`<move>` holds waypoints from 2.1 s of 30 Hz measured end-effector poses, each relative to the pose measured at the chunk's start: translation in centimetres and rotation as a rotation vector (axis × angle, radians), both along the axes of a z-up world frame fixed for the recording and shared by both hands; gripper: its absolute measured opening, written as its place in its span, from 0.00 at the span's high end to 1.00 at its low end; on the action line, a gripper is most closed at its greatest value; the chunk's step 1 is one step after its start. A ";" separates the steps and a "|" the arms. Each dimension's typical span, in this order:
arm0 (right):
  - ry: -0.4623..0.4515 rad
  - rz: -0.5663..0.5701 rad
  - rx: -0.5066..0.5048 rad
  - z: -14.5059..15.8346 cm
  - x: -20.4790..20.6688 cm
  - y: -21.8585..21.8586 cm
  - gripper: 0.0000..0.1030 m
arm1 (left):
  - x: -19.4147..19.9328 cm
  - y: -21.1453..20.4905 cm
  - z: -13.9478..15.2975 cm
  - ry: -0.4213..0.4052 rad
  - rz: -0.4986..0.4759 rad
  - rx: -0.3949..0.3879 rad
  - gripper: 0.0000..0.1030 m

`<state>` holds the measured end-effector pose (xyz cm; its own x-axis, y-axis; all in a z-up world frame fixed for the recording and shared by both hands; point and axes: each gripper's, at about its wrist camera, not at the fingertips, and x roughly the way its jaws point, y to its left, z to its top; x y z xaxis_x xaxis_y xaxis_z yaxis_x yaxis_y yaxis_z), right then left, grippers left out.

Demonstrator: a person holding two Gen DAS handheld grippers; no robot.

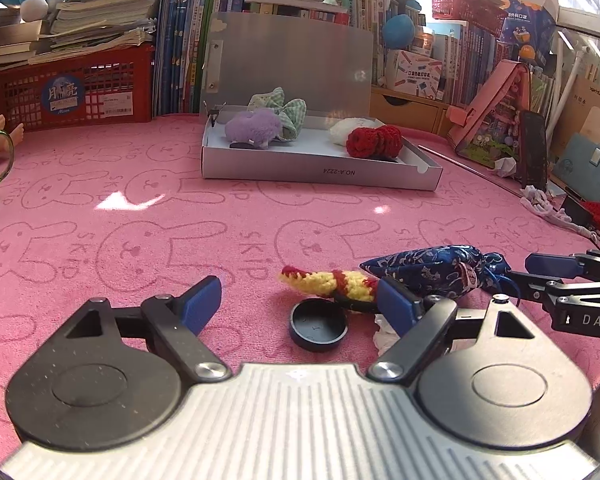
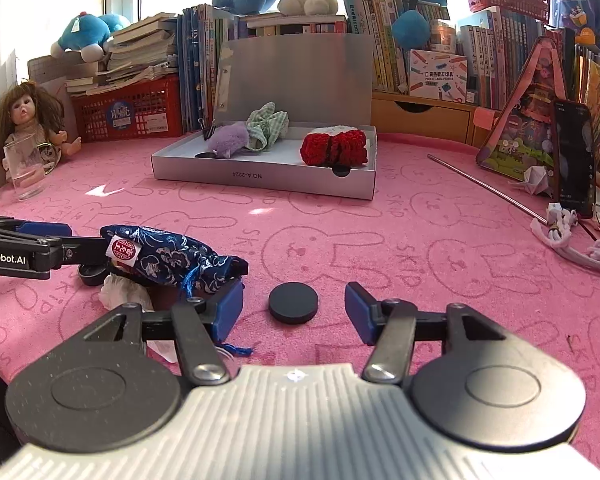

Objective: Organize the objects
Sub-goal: 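Grasp the yellow-red crocheted snake with the left gripper while the right grasps a black lid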

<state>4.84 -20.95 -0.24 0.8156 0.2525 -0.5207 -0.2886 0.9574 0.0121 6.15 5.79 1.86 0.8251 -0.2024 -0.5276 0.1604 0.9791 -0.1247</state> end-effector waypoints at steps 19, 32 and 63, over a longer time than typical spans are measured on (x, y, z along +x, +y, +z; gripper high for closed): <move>0.036 -0.001 -0.041 -1.5 1.6 0.9 0.32 | 1.3 -2.8 -0.4 -0.003 -0.104 0.023 0.17; 0.034 0.001 -0.026 -1.5 1.8 0.9 0.32 | 3.0 -4.1 -0.9 0.034 -0.148 -0.029 0.18; 0.011 -0.001 0.031 0.1 1.9 0.4 0.65 | 2.7 -2.9 1.3 -0.032 -0.078 -0.033 0.60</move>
